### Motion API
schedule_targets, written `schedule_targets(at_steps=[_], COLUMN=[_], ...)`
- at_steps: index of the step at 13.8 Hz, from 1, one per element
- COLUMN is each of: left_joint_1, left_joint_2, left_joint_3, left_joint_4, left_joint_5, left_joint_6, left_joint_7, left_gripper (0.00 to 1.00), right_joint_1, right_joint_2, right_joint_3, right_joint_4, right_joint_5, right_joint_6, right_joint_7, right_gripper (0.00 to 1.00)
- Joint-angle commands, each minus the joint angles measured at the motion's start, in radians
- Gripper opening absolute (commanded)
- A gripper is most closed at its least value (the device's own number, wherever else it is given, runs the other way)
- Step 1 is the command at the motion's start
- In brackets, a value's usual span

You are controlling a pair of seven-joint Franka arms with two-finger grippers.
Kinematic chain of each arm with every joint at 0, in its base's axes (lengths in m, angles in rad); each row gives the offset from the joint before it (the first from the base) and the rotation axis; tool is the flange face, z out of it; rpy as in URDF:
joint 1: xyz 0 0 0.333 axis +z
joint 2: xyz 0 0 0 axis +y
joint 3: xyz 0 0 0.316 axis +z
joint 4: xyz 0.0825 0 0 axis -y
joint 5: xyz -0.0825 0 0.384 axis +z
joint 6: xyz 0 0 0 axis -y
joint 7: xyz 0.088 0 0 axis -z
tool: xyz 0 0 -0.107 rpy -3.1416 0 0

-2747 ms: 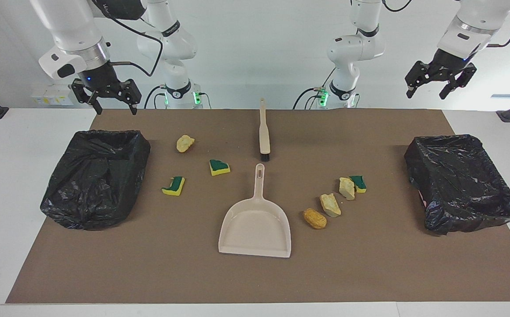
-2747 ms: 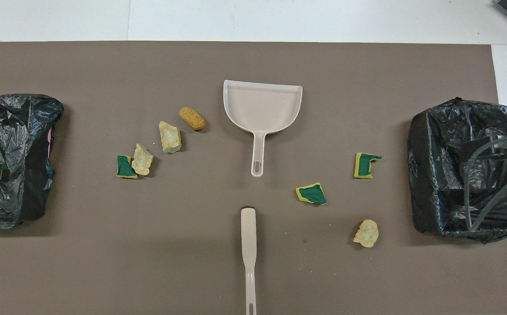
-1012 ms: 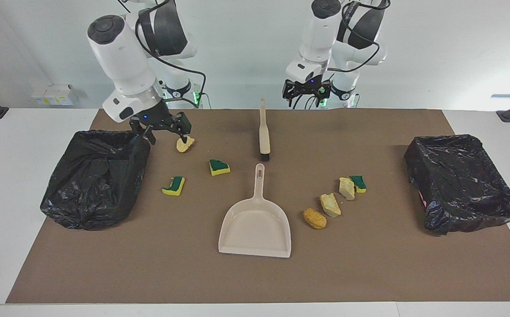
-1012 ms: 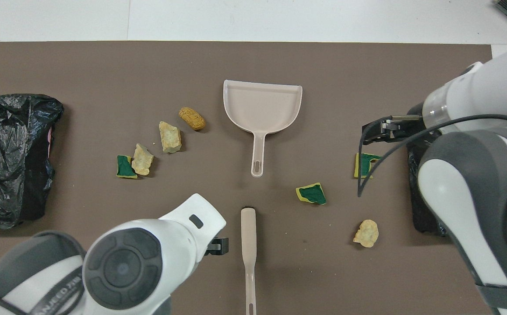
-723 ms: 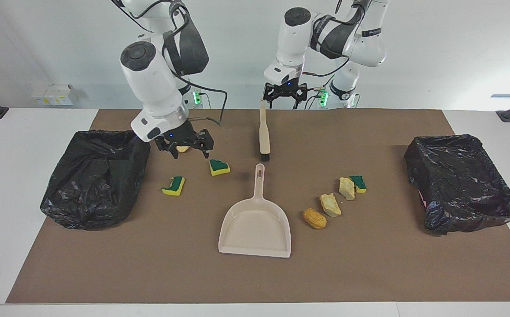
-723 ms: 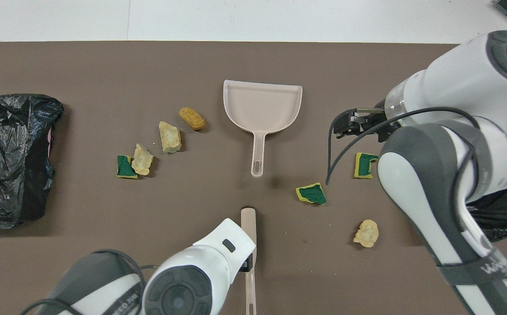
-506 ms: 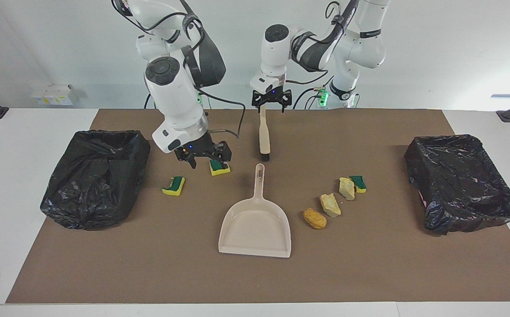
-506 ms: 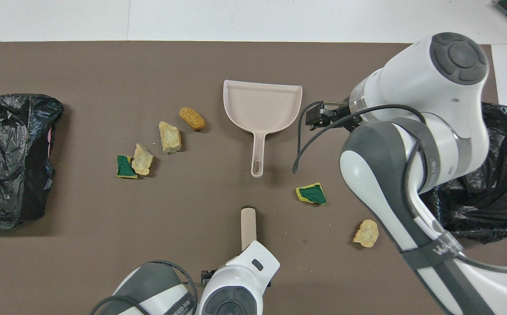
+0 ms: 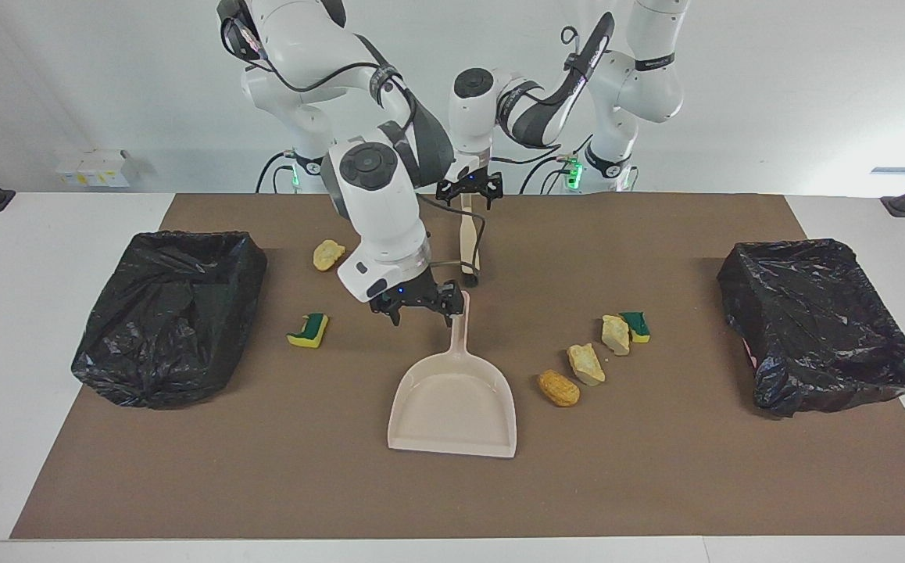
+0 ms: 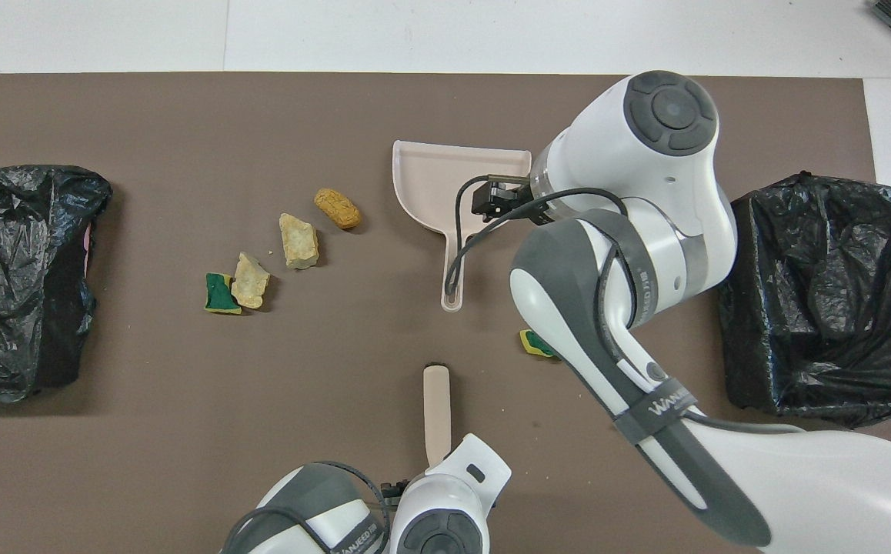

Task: Sweep and dump trash in bin
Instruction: 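Reach the right gripper to the beige dustpan while the left gripper nears the brush, then lift the dustpan with the right gripper while the left gripper grasps the brush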

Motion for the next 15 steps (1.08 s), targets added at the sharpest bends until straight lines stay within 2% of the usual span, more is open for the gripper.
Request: schedule_targets(at_steps=[1,3,4,5,6,7,8,10,13,15], left_joint_1=[-0.034,-0.034,-0.034,-0.033,-0.031,-0.027,-0.027,-0.025,0.010,0.018], left_joint_2=[0.016,0.009,0.007,0.005,-0.007,-0.017,-0.022,-0.031,-0.054,-0.082], left_joint_3=[0.021,0.021,0.021,0.021,0.021,0.021,0.022,0.030,0.032,0.033], left_joint_4=[-0.006,0.004,0.004,0.004,0.008,0.008,0.010,0.016,0.030,0.034], left_joint_5=[-0.017,-0.017,-0.017,-0.017,-0.018,-0.018,-0.018,-0.027,-0.054,-0.054], left_joint_6=[0.035,0.009,0.001,-0.014,-0.028,-0.046,-0.057,-0.075,-0.146,-0.210], left_joint_7=[-0.027,-0.029,-0.030,-0.030,-0.027,-0.021,-0.024,-0.027,-0.018,-0.007], left_gripper=[1.00,1.00,0.82,0.65,0.44,0.18,0.00,0.00,0.00,0.00], right_joint_1=[0.046,0.073,0.078,0.084,0.092,0.095,0.098,0.101,0.115,0.119], right_joint_2=[0.081,0.110,0.113,0.113,0.112,0.104,0.103,0.093,0.063,0.055], right_joint_3=[0.000,-0.003,-0.001,0.002,0.002,0.000,-0.001,0.002,0.002,0.002], right_joint_4=[0.040,0.038,0.032,0.029,0.025,0.003,-0.011,-0.028,-0.078,-0.086], right_joint_5=[-0.060,-0.067,-0.076,-0.094,-0.108,-0.111,-0.113,-0.116,-0.117,-0.117], right_joint_6=[0.050,0.063,0.061,0.060,0.055,0.046,0.045,0.034,0.025,0.008], right_joint_7=[0.029,0.058,0.059,0.059,0.061,0.061,0.061,0.061,0.061,0.062], right_gripper=[1.00,1.00,1.00,0.95,0.88,0.82,0.78,0.70,0.70,0.50])
